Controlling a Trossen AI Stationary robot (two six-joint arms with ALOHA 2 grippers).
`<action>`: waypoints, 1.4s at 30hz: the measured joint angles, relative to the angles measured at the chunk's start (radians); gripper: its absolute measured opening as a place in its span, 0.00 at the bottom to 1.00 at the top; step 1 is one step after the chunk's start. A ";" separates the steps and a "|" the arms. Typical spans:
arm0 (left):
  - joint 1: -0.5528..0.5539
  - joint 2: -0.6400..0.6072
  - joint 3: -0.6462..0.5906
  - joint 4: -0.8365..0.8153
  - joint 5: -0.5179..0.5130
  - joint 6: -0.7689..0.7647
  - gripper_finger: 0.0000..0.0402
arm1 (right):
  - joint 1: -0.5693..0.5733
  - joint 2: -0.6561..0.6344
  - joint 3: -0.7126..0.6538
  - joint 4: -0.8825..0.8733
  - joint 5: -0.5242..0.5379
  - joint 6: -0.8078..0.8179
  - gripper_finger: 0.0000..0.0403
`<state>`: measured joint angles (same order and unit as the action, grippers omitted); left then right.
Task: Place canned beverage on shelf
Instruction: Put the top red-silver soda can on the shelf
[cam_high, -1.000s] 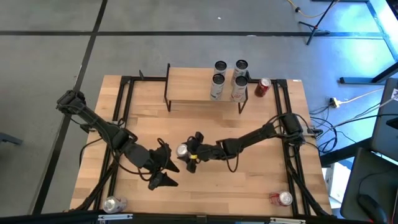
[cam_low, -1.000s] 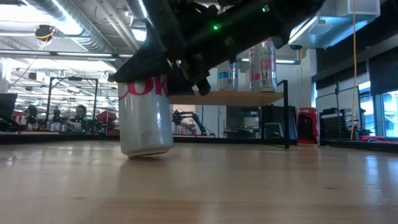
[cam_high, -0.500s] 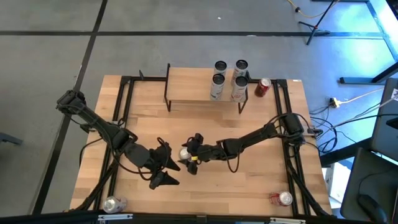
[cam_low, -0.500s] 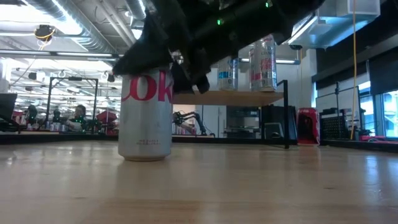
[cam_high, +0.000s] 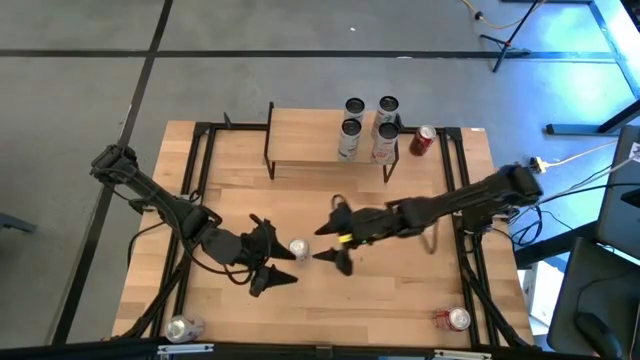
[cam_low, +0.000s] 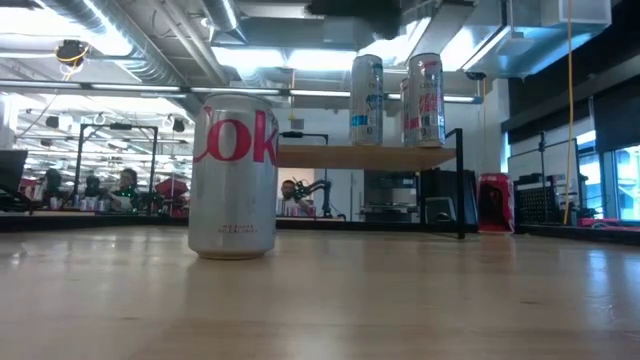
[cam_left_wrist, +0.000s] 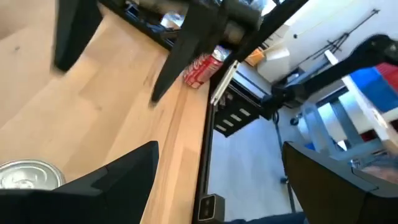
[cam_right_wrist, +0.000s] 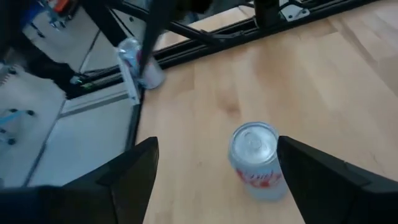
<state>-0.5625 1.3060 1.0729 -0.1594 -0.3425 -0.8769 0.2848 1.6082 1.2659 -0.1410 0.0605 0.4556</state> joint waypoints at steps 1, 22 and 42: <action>0.000 0.000 0.000 -0.002 -0.012 0.015 0.83 | 0.005 -0.027 0.000 -0.025 -0.001 0.012 0.77; 0.106 0.004 0.000 -0.205 -0.033 0.007 0.97 | 0.065 -0.138 -0.001 -0.324 0.035 0.140 0.78; 0.072 0.038 -0.095 -0.294 -0.177 0.302 0.97 | 0.062 -0.138 -0.001 -0.325 0.033 0.172 0.78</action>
<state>-0.4901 1.3441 0.9779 -0.4531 -0.5191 -0.5753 0.3473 1.4704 1.2648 -0.4664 0.0933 0.6275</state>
